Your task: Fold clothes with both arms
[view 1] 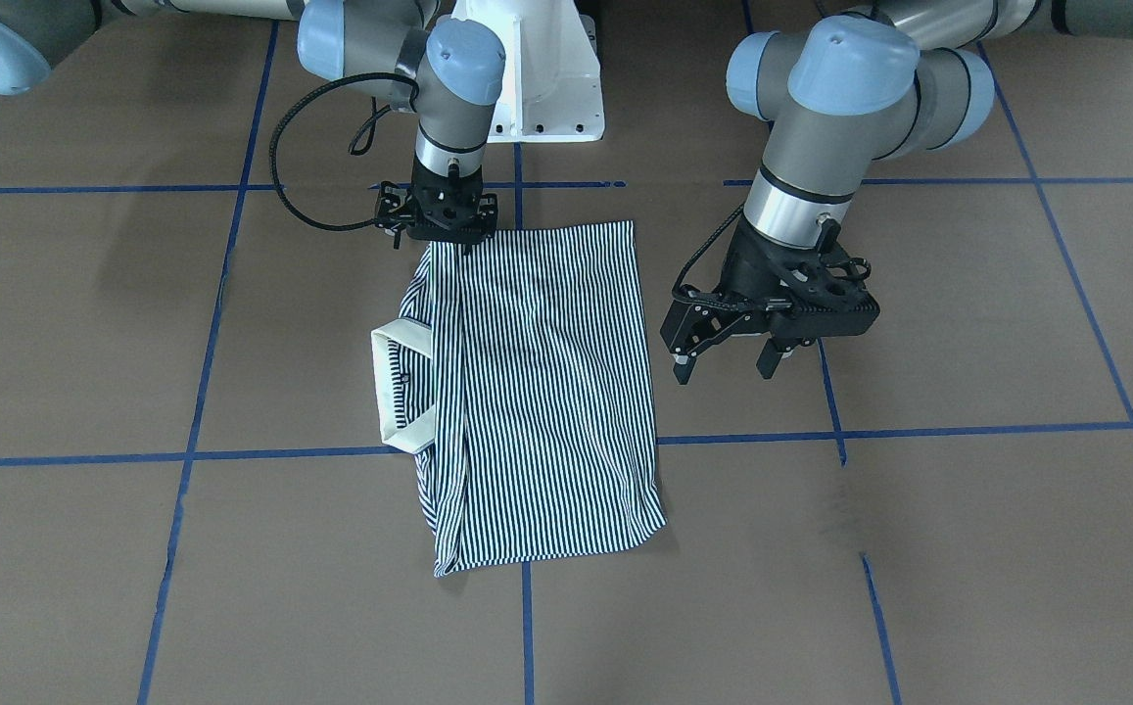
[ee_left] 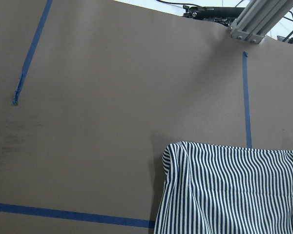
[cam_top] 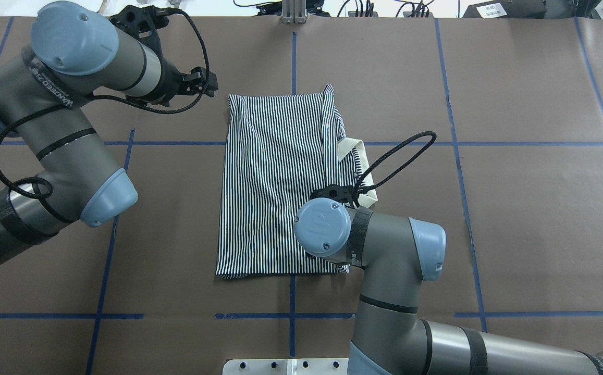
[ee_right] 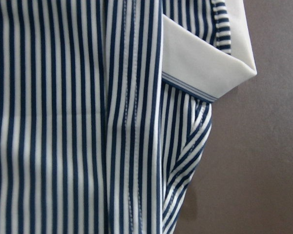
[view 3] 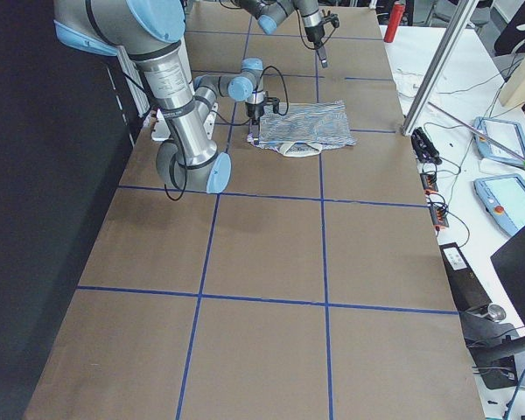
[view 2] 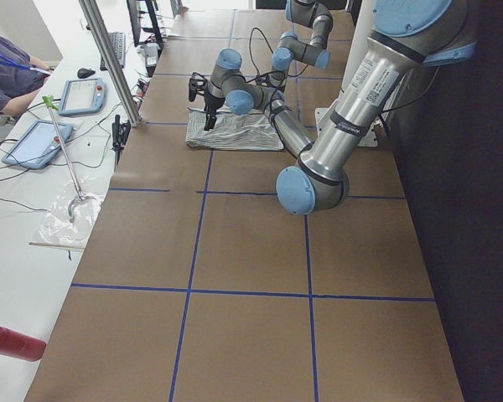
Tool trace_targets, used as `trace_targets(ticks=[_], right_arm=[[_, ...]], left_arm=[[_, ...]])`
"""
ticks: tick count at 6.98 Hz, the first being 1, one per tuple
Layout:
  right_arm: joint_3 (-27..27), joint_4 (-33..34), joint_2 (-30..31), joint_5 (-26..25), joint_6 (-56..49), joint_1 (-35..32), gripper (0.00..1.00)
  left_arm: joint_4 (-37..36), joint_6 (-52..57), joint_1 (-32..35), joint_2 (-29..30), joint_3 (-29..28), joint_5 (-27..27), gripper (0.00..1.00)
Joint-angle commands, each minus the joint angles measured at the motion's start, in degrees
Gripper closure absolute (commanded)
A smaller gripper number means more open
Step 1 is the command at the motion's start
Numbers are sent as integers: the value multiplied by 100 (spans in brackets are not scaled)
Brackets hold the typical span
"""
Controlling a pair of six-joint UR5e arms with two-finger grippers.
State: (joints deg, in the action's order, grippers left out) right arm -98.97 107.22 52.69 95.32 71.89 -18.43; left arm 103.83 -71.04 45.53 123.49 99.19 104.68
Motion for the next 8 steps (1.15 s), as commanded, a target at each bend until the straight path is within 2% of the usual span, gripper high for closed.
trace_targets(ticks=[1,3,5,6,7,8], right_arm=[[0,62,49,4,-148,-125,0],[-78,544,127,21,-664,-467,0],[-428,555,670,-5,-956,-653,0],[-648,563,647,12,-993,-688,0],[-607,494,333,13,-984,-663,0],[-337,484,-131,13,-923,-497,0]], left_arm=[[32,3,0,0,-13,0,0],[102,20,0,8,-31,-9,0],[173,12,0,8,-31,0,0],[182,20,0,8,-40,0,0],[182,20,0,8,-40,0,0],[182,20,0,8,-40,0,0]])
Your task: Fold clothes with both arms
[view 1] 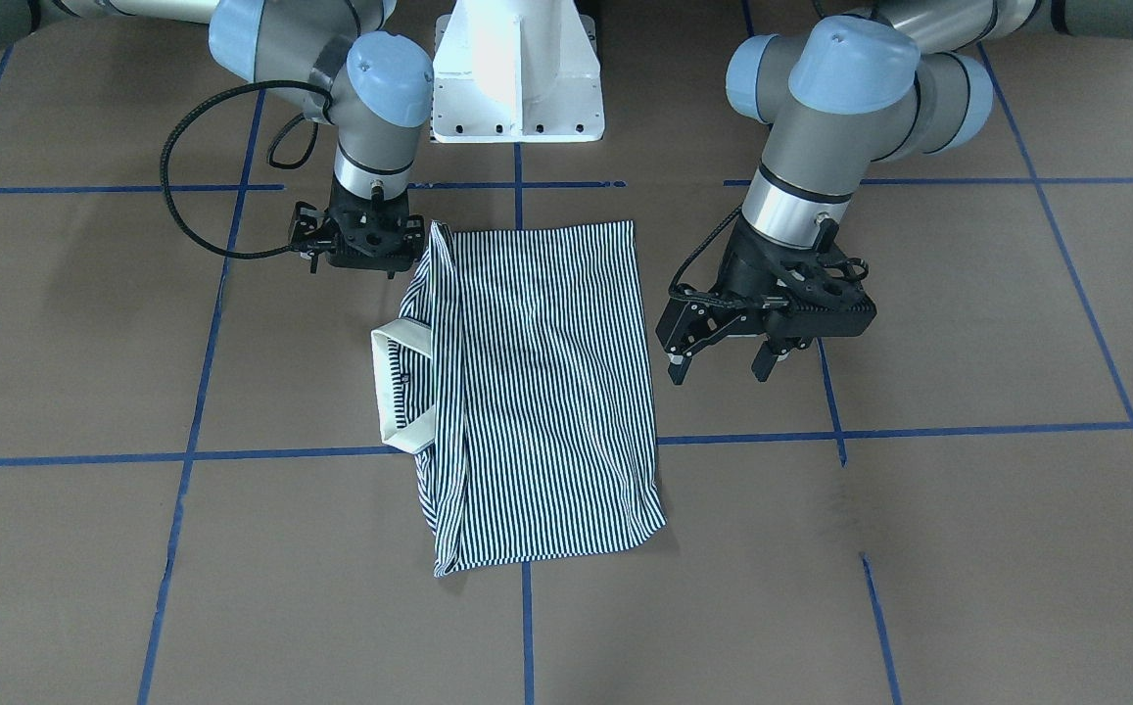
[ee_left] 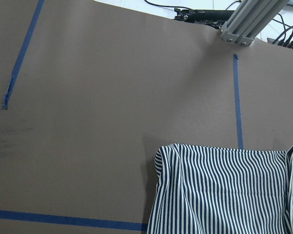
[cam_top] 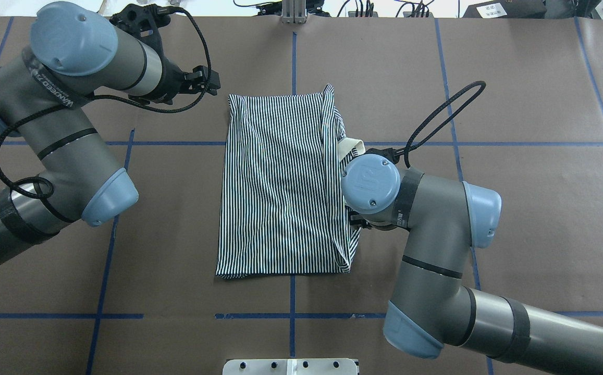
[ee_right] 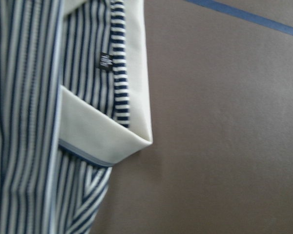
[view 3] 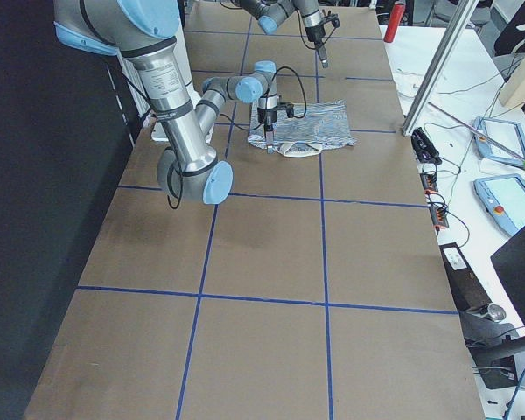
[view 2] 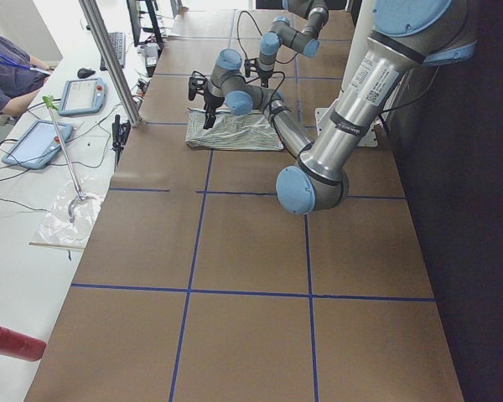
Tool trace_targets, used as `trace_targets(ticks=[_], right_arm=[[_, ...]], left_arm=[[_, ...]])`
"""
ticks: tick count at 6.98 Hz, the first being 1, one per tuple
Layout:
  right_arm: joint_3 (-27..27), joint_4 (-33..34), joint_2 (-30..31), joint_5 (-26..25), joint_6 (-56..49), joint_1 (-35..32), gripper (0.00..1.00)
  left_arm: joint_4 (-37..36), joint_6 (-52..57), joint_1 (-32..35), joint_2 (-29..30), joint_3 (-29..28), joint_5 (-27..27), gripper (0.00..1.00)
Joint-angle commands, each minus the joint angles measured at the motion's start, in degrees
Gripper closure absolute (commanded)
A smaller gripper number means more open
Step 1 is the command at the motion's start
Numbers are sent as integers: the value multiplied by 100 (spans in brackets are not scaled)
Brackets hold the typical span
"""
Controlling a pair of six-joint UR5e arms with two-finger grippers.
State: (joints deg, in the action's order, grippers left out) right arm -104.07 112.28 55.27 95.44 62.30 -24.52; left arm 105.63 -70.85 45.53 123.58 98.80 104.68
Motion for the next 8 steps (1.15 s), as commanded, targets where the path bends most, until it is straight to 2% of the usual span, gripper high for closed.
trace_targets(ticks=[1,3,8], right_arm=[[403,-22,-603,-17,62,314,0],[414,-13,-544,-34,62,631,0],[616,40,-377,-43,-7,642,0]], left_arm=[[2,1,0,-9,-1,9,0],[2,1,0,-9,16,0,0],[97,-8,-9,-9,-1,0,0]])
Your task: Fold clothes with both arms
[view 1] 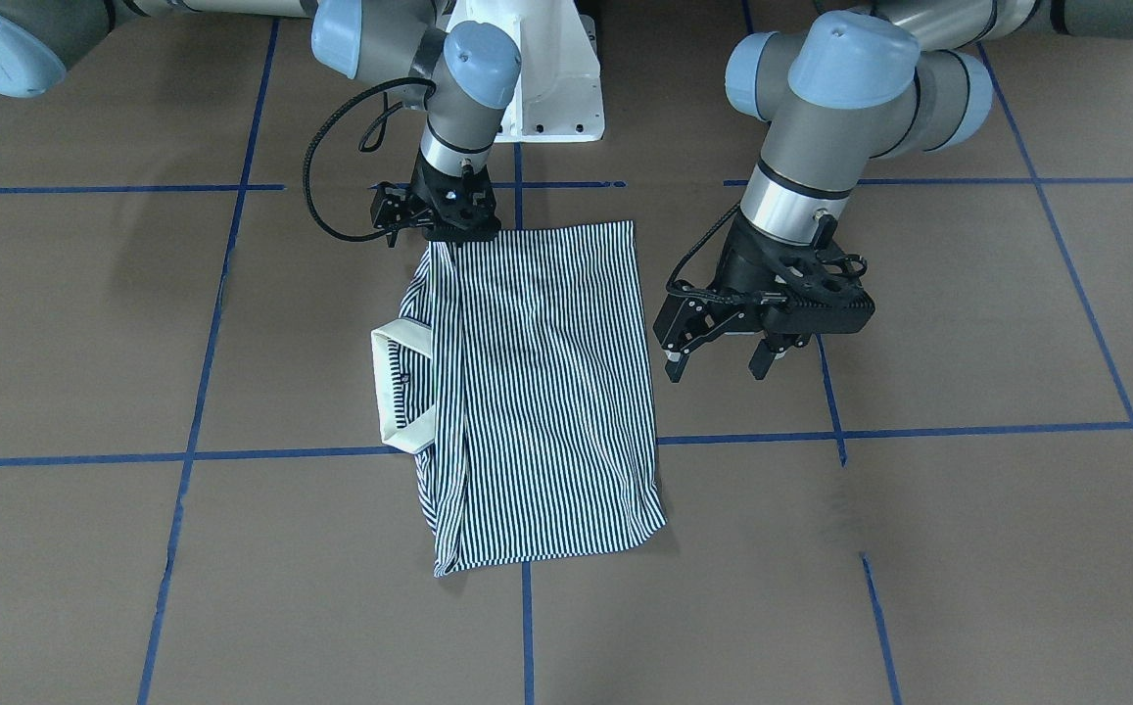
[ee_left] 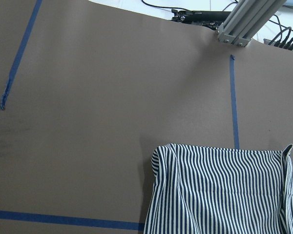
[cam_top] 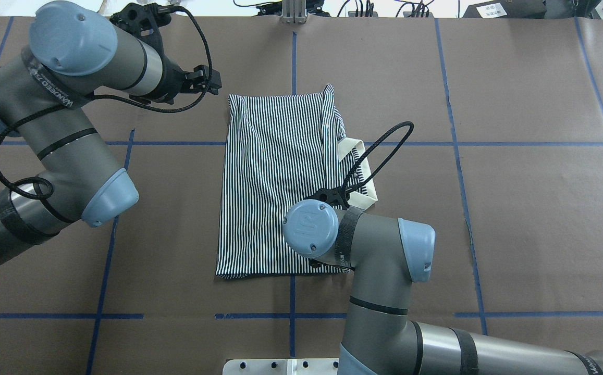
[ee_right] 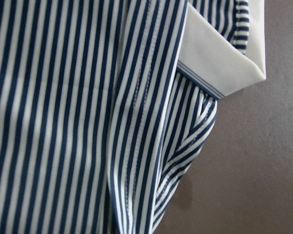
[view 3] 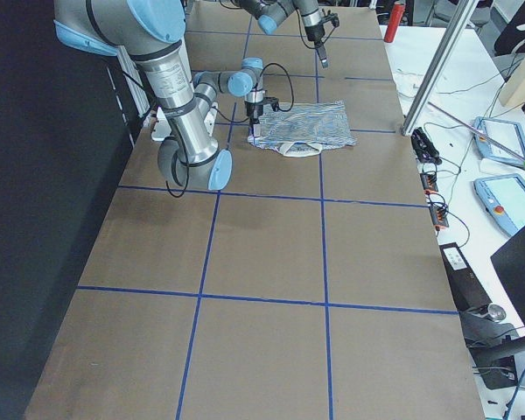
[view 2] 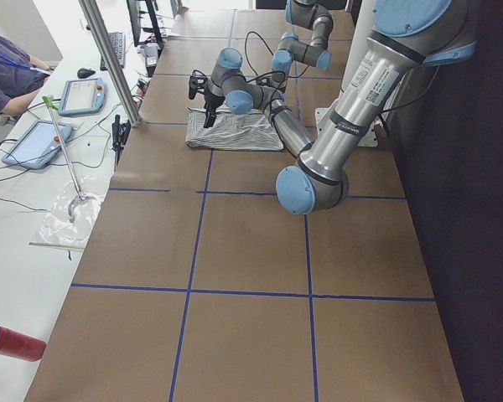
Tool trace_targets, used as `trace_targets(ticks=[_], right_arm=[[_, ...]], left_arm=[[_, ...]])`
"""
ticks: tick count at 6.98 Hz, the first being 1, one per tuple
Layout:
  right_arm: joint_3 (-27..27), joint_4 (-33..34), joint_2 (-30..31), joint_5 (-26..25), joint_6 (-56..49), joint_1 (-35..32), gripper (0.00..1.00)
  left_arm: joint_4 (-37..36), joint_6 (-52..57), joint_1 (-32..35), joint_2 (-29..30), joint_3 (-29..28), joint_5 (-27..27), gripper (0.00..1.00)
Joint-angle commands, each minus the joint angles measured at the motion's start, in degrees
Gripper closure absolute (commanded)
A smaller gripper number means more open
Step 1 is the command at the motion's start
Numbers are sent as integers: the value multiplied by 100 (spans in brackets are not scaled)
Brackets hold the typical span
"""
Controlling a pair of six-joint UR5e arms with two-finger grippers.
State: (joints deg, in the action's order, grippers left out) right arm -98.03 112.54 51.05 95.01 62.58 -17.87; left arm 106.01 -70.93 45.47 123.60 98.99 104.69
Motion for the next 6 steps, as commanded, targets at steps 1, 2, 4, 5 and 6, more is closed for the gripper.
trace_targets(ticks=[1,2,4,5,6], right_arm=[[12,14,107,0,-53,-50,0],[4,23,107,26,-62,-137,0],[-92,23,334,52,-62,-251,0],[-337,23,719,35,-62,-269,0],[-705,31,1010,44,-62,-322,0]], left_arm=[[87,0,-3,-11,-55,-2,0],[96,0,-3,-3,-56,-2,0],[96,-18,-11,6,-64,-2,0],[96,-9,-11,6,-64,-2,0],[96,-9,-11,6,-64,-2,0]])
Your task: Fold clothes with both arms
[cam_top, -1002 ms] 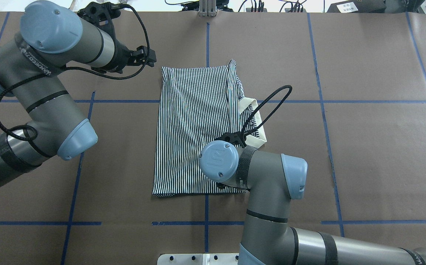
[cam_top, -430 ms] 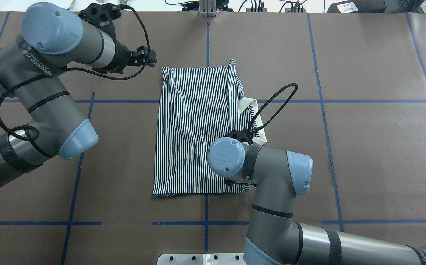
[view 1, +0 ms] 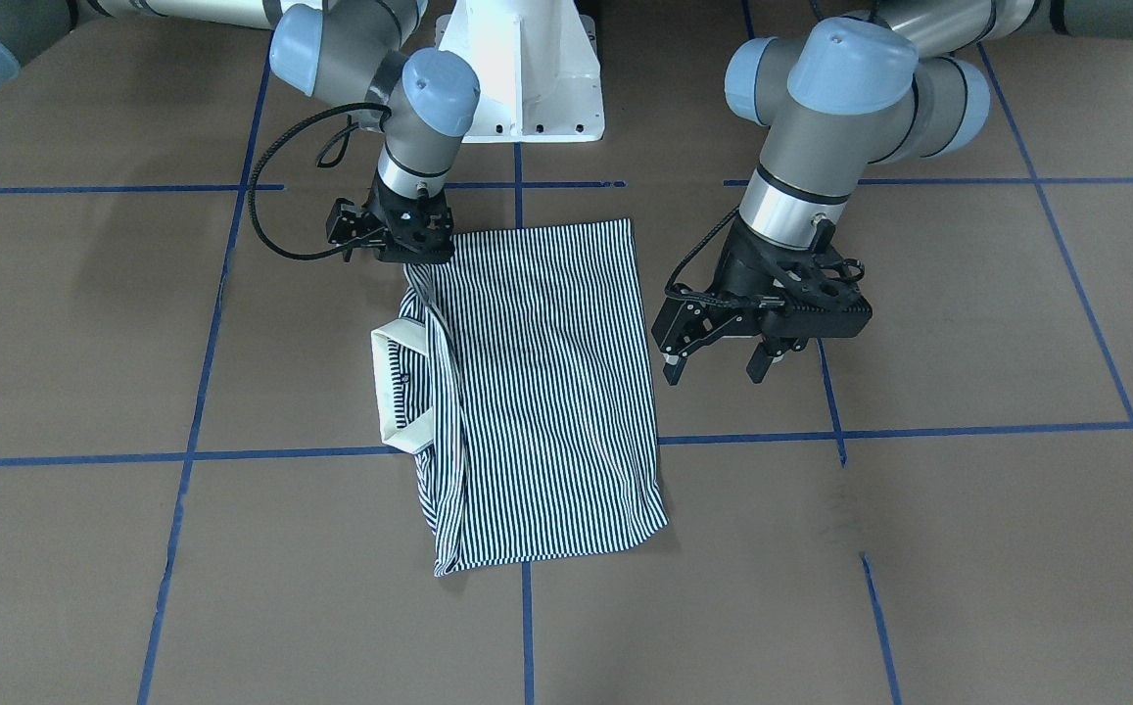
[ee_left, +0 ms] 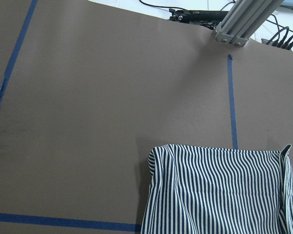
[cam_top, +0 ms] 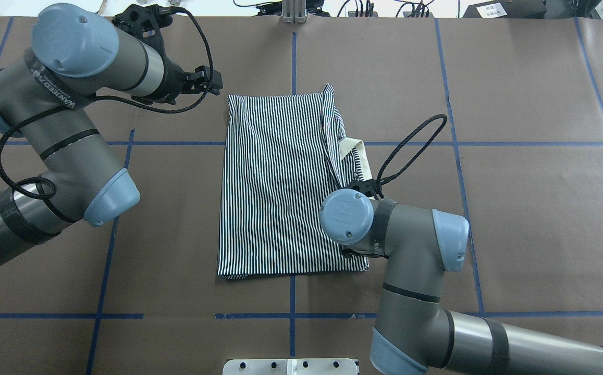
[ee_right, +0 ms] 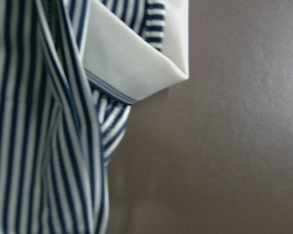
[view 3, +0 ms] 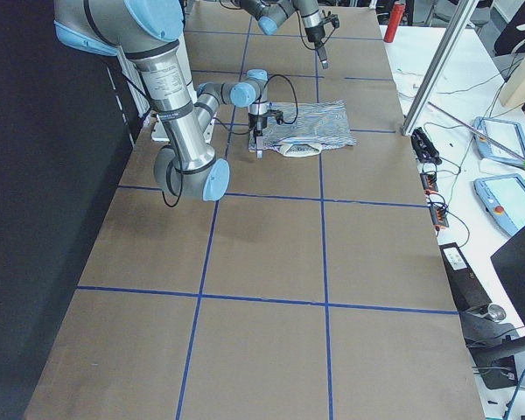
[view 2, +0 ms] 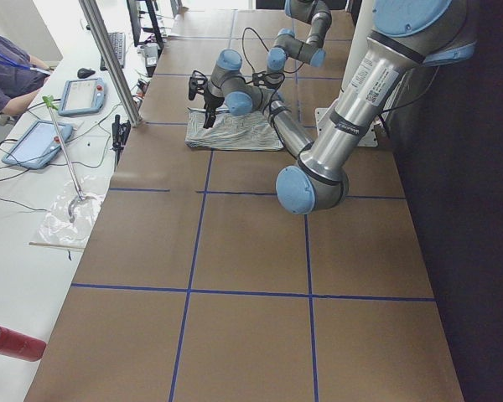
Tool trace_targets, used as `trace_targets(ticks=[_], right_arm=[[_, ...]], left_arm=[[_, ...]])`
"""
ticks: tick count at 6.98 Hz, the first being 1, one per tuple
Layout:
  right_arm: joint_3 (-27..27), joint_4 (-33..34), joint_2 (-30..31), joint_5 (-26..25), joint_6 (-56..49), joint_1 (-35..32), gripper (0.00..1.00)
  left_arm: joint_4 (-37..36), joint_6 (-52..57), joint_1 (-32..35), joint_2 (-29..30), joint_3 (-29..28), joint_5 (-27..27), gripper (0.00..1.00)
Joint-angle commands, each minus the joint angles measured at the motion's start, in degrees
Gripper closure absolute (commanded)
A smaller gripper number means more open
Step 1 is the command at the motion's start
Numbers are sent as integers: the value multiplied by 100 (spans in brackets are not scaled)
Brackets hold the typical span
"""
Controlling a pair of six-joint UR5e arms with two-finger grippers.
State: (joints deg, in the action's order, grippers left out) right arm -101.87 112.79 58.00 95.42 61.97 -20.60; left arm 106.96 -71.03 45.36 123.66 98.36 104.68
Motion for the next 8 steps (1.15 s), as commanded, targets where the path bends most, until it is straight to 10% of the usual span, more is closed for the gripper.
trace_targets(ticks=[1,3,6,8], right_arm=[[-569,15,318,29,-9,-136,0],[-310,-64,-320,196,-262,-417,0],[1745,-1062,-1396,196,-545,-638,0],[1749,-1013,-1379,319,-607,-673,0]], left_arm=[[0,-8,-1,18,-1,0,0],[0,1,-1,1,8,0,0],[0,10,-1,0,-1,9,0],[0,10,-1,0,-1,9,0]])
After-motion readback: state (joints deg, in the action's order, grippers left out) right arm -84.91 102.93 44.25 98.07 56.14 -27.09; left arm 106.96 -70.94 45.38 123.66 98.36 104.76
